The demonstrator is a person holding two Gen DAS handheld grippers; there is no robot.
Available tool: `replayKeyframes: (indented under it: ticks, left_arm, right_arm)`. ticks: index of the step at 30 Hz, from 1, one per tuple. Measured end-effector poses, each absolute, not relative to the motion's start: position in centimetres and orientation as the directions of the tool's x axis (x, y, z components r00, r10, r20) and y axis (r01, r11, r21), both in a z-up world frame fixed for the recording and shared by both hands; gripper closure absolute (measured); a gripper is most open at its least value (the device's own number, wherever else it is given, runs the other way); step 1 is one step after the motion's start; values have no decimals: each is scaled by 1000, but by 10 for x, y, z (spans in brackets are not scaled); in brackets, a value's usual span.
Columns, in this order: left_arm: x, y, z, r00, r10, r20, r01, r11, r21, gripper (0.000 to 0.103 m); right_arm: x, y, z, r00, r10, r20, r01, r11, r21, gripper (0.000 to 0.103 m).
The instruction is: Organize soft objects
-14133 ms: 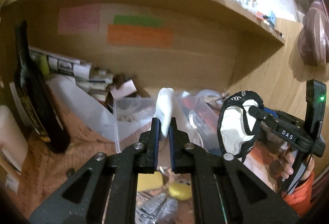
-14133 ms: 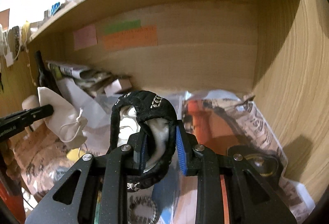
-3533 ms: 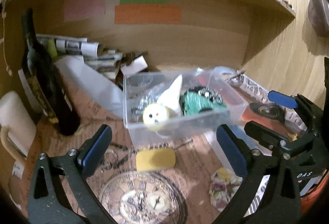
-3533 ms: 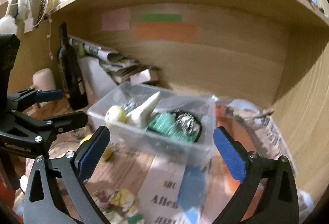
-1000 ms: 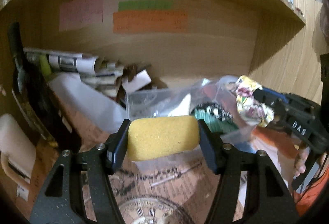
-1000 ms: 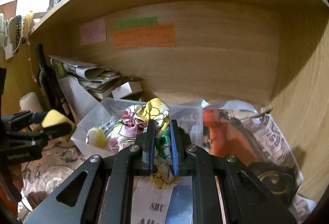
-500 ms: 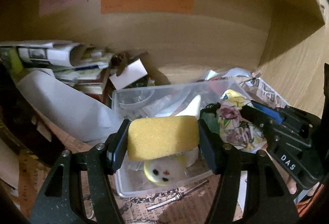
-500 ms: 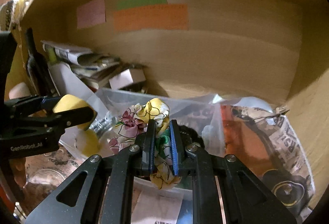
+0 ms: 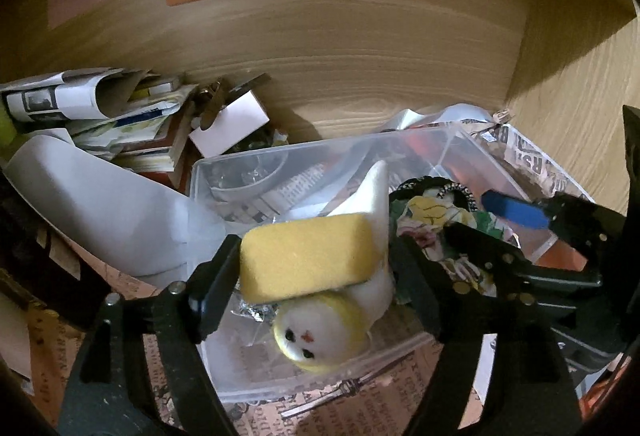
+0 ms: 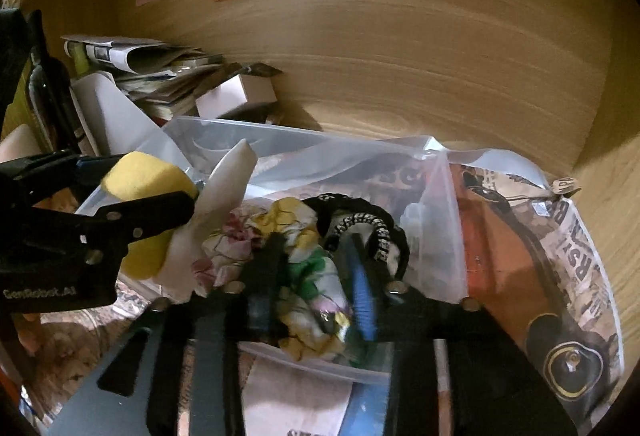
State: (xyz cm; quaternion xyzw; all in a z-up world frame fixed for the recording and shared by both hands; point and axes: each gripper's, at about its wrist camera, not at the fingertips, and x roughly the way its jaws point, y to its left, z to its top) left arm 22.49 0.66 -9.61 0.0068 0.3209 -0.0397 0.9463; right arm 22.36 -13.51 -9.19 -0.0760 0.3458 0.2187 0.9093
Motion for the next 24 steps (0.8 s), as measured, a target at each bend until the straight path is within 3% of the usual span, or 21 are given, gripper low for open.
replayKeyframes:
  ticks: [2,7,16,24]
  left_arm:
    - [221,8,-93,796,-74,-601,78,997,-19,24]
    - [198,12,-77,831,-75,-551,72,997,-27,20]
    - [136,13,-36,925,-51,-377,54,999,-3,13]
    - [87,8,-11,972,-32,-233,35,999,10,6]
  right_arm:
    - [222,-138,-90,674,344,-654,-444,896,15,55]
    - [214,-147,-74,694,365,-621,-443,896,33,52]
    - [174,-166,-24,781,398,-481,-440,897,27,43]
    - [133,-181,17,848,416,-328,-433,901,25,21]
